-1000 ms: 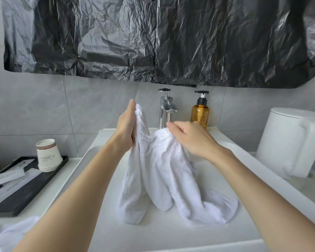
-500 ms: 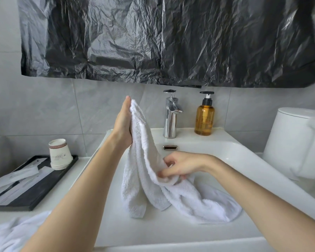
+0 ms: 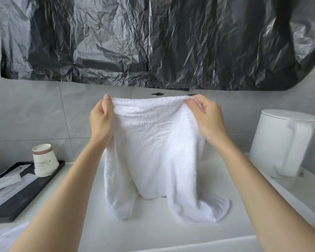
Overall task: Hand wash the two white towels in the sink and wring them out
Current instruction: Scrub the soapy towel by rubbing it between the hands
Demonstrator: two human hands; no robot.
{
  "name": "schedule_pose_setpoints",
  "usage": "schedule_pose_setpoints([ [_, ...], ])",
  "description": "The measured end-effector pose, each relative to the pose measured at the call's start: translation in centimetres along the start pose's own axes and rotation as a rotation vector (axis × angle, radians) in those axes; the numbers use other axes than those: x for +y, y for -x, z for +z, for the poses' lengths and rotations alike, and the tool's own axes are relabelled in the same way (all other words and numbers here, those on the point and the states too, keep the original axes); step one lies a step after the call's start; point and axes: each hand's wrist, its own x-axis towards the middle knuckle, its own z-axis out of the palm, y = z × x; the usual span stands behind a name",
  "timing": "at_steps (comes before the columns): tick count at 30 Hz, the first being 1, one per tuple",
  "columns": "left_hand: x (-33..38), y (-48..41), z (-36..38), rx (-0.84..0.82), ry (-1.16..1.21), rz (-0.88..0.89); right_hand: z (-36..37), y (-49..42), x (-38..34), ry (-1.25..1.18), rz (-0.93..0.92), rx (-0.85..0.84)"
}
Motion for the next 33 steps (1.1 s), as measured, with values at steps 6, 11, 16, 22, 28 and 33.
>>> schedule_pose_setpoints([
  [6,0.4,-0.3,-0.3,0.096,0.122,-0.167,-1.0,0.0,1.2,0.179,0.005,-0.138],
  [11,0.0,-1.6,-1.5,0.101,0.317,-0.515,0.4,1.0,1.5,-0.153,0.512,-0.794],
  [16,0.1,-1.1,-2.1,0.014,0.402,-0.557,0.9,2.1,1.4,-0.372,0.766,-1.133],
  [22,0.4,-0.9,-2.3,-0.012,0.468,-0.537,0.2,1.8,1.9,-0.228,0.663,-1.225],
  [28,1.1,-0.8,-2.0,0.014,0.486,-0.529,-0.3,1.4,3.3,-0.445,0.758,-1.141],
  [33,0.5,-1.0,-2.5,0.053,0.506,-0.535,-0.5,1.2,3.7,-0.101,0.641,-1.089],
])
